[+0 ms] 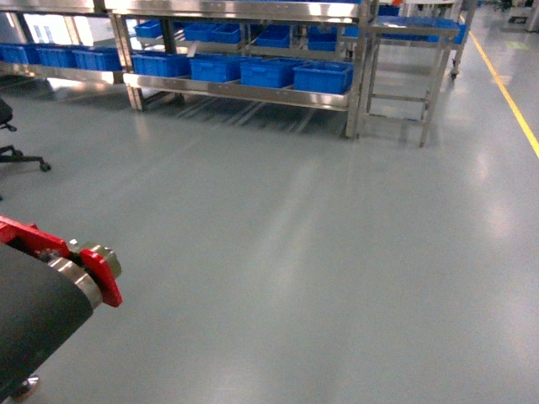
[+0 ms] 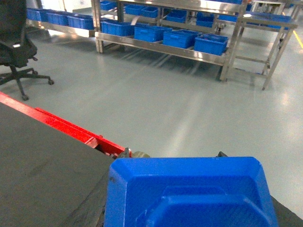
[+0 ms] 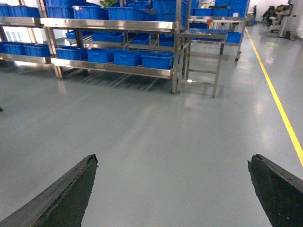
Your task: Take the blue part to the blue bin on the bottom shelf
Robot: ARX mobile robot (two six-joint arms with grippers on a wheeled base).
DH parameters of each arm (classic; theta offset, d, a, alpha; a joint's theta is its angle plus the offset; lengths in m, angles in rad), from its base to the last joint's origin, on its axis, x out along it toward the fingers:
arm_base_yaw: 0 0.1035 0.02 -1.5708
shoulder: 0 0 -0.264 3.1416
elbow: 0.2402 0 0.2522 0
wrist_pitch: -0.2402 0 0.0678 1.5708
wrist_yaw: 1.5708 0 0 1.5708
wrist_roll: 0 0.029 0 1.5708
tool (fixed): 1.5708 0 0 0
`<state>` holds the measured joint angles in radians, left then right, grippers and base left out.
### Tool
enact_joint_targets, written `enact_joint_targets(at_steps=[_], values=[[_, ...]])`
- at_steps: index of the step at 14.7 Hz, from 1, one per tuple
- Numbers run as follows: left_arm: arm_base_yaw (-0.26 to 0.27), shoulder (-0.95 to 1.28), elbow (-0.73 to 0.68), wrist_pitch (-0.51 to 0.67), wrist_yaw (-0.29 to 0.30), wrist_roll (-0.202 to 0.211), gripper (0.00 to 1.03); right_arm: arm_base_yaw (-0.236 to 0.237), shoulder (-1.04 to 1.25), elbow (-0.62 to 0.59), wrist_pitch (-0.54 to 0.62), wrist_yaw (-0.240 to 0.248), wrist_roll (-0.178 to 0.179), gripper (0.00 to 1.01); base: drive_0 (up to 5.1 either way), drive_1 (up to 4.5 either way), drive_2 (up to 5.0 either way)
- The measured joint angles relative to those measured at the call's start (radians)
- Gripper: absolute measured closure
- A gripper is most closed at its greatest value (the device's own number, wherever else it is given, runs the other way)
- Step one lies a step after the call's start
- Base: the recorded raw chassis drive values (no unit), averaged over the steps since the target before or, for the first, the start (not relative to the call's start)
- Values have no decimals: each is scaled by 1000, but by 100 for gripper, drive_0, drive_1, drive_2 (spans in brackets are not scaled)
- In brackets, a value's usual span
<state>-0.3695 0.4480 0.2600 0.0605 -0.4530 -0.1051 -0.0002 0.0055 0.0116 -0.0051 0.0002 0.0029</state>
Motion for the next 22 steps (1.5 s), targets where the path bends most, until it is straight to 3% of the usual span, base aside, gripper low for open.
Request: enact_joint_targets(at_steps=[17,22], values=[[-1,0,0,0,0,0,60,0,0,0,0,0,0,3,-153,-153,-153],[-1,-3,0,2,0,0,60,0,0,0,-2,0,0,3,-5,168,-179]])
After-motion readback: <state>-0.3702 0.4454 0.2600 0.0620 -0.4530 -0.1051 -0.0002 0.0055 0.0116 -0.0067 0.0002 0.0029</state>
